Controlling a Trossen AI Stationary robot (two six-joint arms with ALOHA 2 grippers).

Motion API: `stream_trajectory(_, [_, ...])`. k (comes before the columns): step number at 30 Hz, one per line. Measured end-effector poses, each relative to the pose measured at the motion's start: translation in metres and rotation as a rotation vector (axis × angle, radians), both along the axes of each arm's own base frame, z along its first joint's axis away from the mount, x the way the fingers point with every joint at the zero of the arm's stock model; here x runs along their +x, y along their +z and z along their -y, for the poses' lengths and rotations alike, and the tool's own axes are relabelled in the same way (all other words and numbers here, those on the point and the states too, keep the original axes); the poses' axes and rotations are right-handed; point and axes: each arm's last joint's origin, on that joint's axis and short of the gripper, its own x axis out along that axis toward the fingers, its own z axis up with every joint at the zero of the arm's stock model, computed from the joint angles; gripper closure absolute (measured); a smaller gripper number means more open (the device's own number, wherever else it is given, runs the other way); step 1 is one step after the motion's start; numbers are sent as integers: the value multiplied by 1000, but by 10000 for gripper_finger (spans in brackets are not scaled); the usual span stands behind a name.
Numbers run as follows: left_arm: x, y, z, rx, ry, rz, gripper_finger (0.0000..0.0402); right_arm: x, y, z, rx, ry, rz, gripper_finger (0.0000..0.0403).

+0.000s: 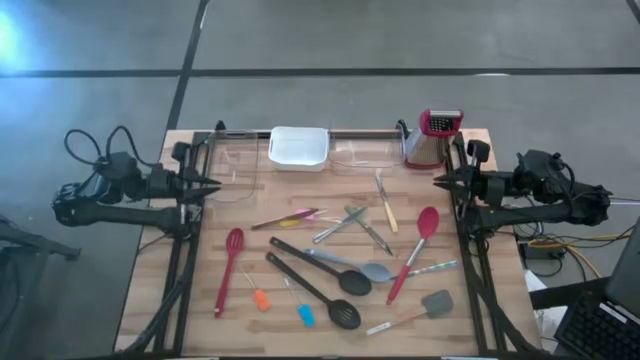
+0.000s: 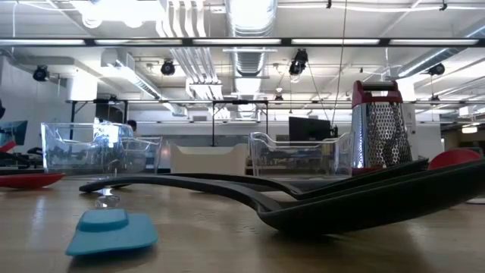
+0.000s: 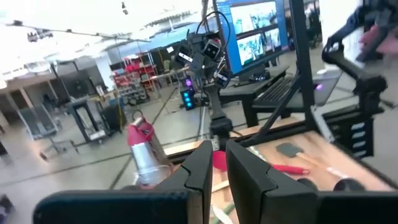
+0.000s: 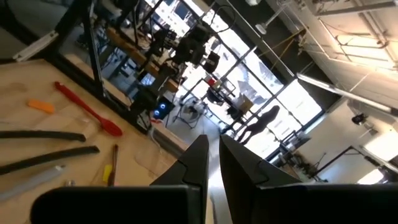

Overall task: Pick & Place Kitchen Items
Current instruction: Put the gold knife into the white bin

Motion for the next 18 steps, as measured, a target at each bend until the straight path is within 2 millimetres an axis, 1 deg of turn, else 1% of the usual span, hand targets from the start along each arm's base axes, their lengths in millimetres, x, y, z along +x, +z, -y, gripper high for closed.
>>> stream_trajectory(8, [0, 0, 0, -15, 0, 0, 351, 4, 0, 0, 6, 11, -6, 369])
stream_trajectory(10, [0, 0, 0, -16, 0, 0, 351, 7, 5, -1, 28, 41, 37, 369])
stream_trajectory(15, [0, 0, 0, -13, 0, 1, 351, 17, 18, -6, 222, 241, 140, 369])
stream_trajectory(18, [0, 1, 0, 33, 0, 12, 351, 25, 24, -8, 338, 334, 162, 369])
